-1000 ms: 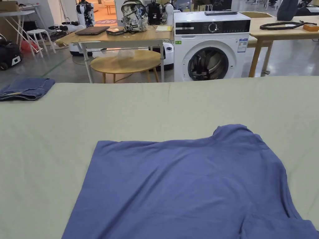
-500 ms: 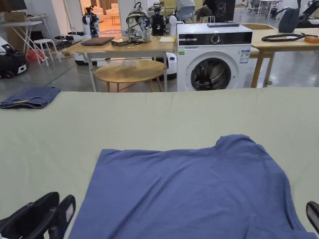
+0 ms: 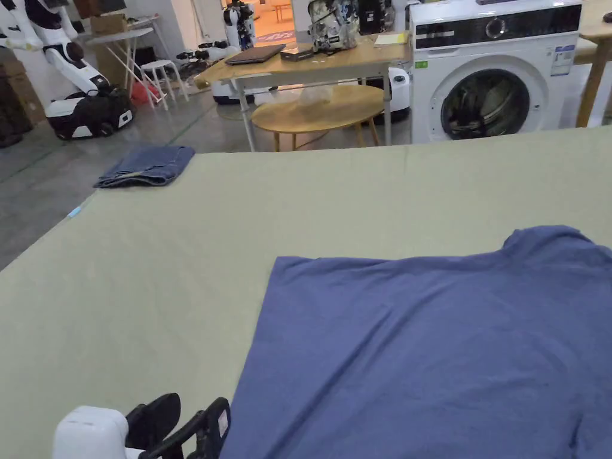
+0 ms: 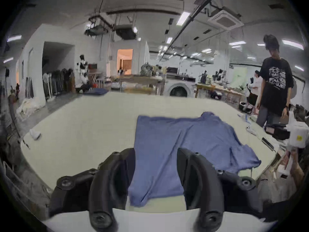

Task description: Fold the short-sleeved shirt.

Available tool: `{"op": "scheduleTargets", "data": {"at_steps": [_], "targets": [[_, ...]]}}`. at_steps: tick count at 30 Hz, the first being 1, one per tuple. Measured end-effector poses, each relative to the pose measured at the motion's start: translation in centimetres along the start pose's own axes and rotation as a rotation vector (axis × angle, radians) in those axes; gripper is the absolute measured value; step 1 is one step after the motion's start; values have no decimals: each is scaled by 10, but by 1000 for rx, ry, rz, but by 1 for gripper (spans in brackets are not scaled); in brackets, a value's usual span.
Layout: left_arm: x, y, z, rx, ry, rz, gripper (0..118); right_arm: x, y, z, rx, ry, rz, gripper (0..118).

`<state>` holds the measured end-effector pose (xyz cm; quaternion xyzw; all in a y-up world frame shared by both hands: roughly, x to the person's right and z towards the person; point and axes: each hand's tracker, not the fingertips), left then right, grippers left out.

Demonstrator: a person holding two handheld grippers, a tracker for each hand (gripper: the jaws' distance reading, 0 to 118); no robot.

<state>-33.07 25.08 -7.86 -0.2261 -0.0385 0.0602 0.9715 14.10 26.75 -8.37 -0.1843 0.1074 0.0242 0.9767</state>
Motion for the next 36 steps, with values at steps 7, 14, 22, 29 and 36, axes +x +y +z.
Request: {"op": "scheduleTargets", "data": {"at_steps": [7,14,22,29,36], "targets": [[-39,-74,-47,-246,62,82,50,6,-21,-1,-128,-15,-102,0],[-32,-98,-87,-357,30,29,47,21,-28,2,-136,-49,-121,0],[-12,-100,-95,-402,27,-68,2,43,-41,11,-139,-142,-220,3],[-19,-97,-100,-434,29,-10,2,84,-93,9,-200,-251,-371,66],[-21,-97,-93,-434,29,7,2,105,-137,-21,-346,-210,-422,37]]}}
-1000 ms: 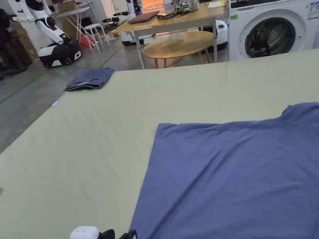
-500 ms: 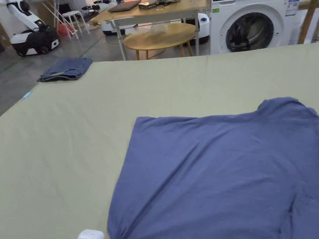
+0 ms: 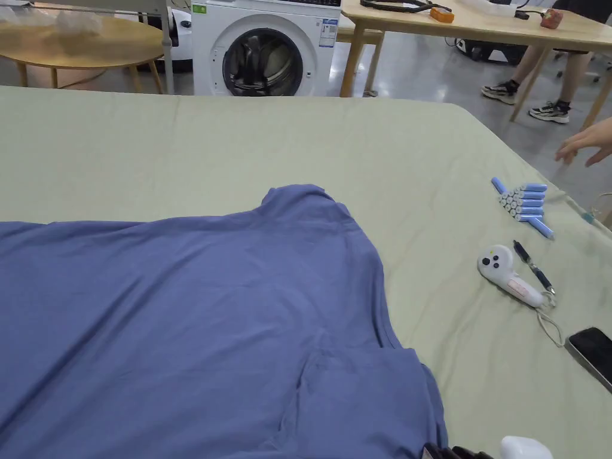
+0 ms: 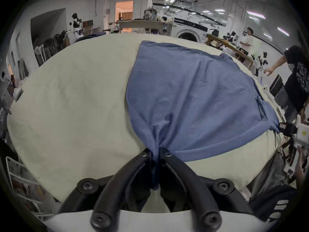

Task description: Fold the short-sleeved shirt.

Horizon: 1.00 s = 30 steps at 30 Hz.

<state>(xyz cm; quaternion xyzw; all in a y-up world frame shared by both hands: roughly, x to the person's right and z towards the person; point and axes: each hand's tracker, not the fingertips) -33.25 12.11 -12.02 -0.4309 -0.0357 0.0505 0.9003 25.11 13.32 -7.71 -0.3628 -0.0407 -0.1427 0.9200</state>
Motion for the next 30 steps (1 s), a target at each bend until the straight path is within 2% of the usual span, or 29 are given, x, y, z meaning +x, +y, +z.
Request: {"op": "scheduleTargets", "data": {"at_steps": [2,3,4,6,8,10,14,18,20,22,26,27,28,30], "targets": [[2,1,3,6,4,10,2,-9,-8,-6,-36,13,69,32],[2,0,4,8,3,18,2,-12,-12,-10,-53,4,102,22],[1,0,4,10,-1,29,2,-14,-11,-12,-52,-18,118,12],[-3,-1,3,10,-21,45,2,-16,-6,-8,-37,8,108,7],[-13,12,12,-13,-84,110,2,-22,4,-3,-30,12,119,7],[-20,29,27,92,-102,182,2,-27,21,5,36,25,151,7],[-9,89,38,211,-125,74,2,-38,86,-5,121,79,176,7],[-3,159,3,220,-119,29,2,-50,152,-57,145,59,230,7],[-7,189,-24,206,-120,30,2,-59,184,-94,103,54,204,7],[-32,214,-56,185,-125,45,2,-64,204,-126,74,42,211,7],[-27,240,-108,121,-123,39,2,-79,216,-179,23,-53,245,7],[-27,242,-117,97,-130,52,2,-81,216,-187,-19,-71,239,10],[-26,243,-125,68,-117,62,8,-83,215,-197,-41,-93,238,18],[-24,238,-126,92,-70,34,40,-81,208,-202,-43,-111,236,49]]}}
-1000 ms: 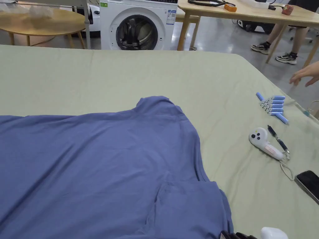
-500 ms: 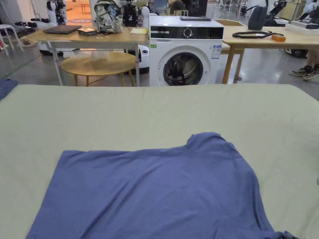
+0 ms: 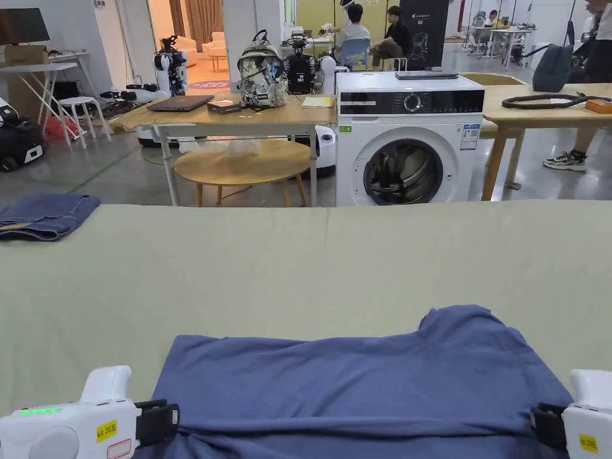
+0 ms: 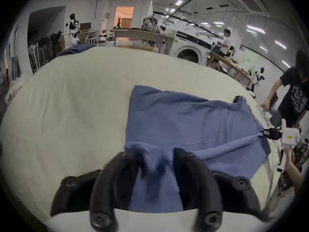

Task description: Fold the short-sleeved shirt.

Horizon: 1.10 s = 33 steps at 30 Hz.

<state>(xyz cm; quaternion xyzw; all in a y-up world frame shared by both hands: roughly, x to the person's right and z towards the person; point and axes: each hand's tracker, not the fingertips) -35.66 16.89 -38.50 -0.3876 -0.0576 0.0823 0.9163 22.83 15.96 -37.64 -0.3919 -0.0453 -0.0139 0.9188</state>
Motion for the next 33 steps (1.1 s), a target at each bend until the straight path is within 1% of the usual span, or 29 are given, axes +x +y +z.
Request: {"op": "scheduleTargets", "data": {"at_steps": [1,3,6,9,11,13,15,16,17,18,19,20,22,23,24,25,26,27,29,30,31,32,33], "targets": [[1,-1,4,5,-3,-18,41,1,-3,2,6,-14,1,50],[9,-7,20,62,-15,-85,51,2,-6,14,34,-18,-1,50],[21,-9,60,178,-13,-161,51,6,-9,45,121,39,25,50],[36,-21,119,334,-34,-143,50,0,-19,100,265,96,75,50],[41,-34,154,425,-52,-134,50,-7,-32,137,345,121,59,50],[48,-44,181,459,-62,-173,50,-13,-45,165,387,158,72,50],[63,-57,205,488,-25,-191,50,-21,-60,187,422,161,90,47],[67,-65,213,481,-15,-199,47,-24,-68,197,434,172,99,40],[71,-74,222,479,-14,-209,38,-24,-74,200,437,187,106,26],[73,-83,228,477,-19,-212,20,-26,-81,207,437,196,110,13],[74,-91,233,473,-27,-215,6,-29,-88,212,437,196,113,11],[75,-100,238,463,-47,-208,0,-33,-96,216,436,194,117,7],[78,-120,246,465,-68,-169,0,-37,-110,221,406,210,134,1],[76,-127,247,461,-95,-150,0,-40,-118,223,399,205,129,0],[77,-134,248,441,-96,-149,0,-41,-127,223,392,208,121,0],[77,-140,247,431,-68,-139,0,-42,-131,221,350,242,120,0],[75,-141,242,407,-52,-135,0,-43,-134,220,331,255,120,0],[72,-140,234,371,-61,-136,0,-45,-137,218,327,243,127,0],[65,-136,222,358,-52,-133,0,-47,-137,214,324,240,131,0],[61,-132,216,310,-37,-112,0,-47,-136,213,323,243,128,0],[60,-123,211,349,-33,-98,0,-46,-135,214,325,247,120,0],[56,-116,204,350,-29,-71,0,-46,-134,214,332,250,109,0],[50,-107,192,298,-31,-33,0,-44,-132,214,338,257,96,0]]}}
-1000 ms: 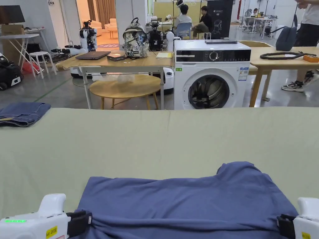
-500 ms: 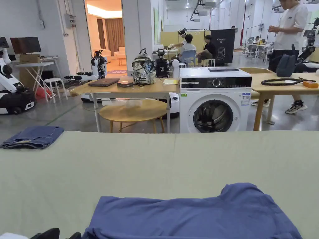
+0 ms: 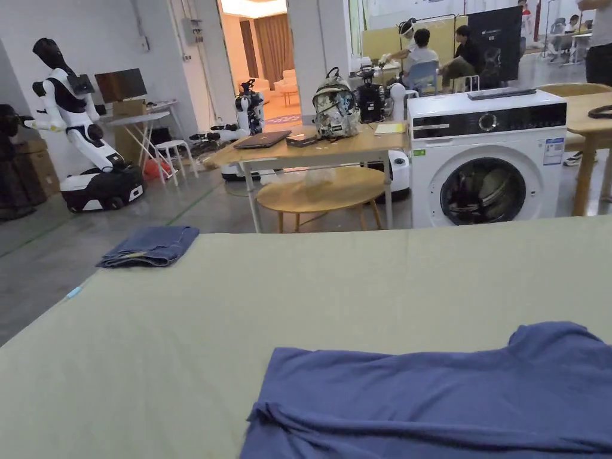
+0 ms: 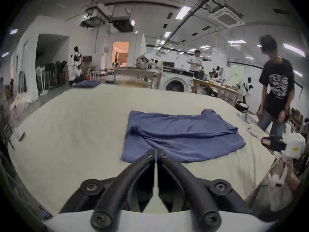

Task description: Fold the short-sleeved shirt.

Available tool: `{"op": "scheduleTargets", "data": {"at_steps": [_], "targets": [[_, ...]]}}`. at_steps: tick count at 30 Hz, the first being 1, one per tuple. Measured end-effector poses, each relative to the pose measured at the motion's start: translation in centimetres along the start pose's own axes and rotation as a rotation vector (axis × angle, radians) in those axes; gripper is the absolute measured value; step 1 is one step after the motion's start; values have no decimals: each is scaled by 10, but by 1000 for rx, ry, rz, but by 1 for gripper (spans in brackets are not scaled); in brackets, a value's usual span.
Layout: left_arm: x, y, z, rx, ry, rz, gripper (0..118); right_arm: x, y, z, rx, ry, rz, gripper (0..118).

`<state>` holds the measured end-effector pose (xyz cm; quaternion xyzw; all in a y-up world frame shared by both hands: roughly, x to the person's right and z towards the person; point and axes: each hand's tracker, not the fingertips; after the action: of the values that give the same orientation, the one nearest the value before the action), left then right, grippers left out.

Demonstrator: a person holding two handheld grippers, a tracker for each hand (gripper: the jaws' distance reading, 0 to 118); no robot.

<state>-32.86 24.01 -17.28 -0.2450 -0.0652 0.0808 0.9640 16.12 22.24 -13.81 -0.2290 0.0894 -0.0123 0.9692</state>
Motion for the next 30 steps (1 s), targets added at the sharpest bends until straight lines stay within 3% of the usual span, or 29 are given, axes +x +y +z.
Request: {"op": "scheduleTargets", "data": {"at_steps": [3,6,11,14,15,19,20,21,22,23,25,27,28,29,30], "targets": [[-25,-1,-56,-146,-19,56,46,5,-2,-3,2,12,-27,0],[-43,-17,-116,-212,71,-1,54,12,-9,-5,-15,9,-56,0],[-60,-36,-179,-388,127,39,52,27,-21,-3,-59,-27,-102,0],[-49,-28,-174,-370,129,-40,8,40,-25,-5,-68,-53,-127,0],[-47,-28,-176,-383,120,-91,3,46,-23,-11,-77,-51,-152,0],[-43,-24,-185,-439,127,-47,2,70,-2,-52,-132,-123,-195,5],[-43,-22,-188,-454,129,-32,2,77,2,-66,-153,-151,-212,10],[-44,-20,-190,-459,126,-31,2,90,5,-87,-192,-168,-243,44],[-43,-18,-184,-462,123,-35,2,102,3,-106,-220,-172,-273,65],[-43,-17,-183,-462,124,-39,2,114,0,-126,-251,-190,-283,69],[-44,-18,-183,-462,118,-23,2,136,-12,-163,-320,-295,-282,68],[-49,-21,-183,-459,113,-1,2,148,-27,-183,-403,-271,-369,67],[-49,-21,-183,-458,112,3,2,144,-27,-178,-350,-267,-357,67],[-49,-22,-183,-457,112,4,2,137,-23,-167,-312,-270,-329,61],[-54,-24,-185,-450,114,4,2,129,-17,-160,-296,-271,-301,30]]}}
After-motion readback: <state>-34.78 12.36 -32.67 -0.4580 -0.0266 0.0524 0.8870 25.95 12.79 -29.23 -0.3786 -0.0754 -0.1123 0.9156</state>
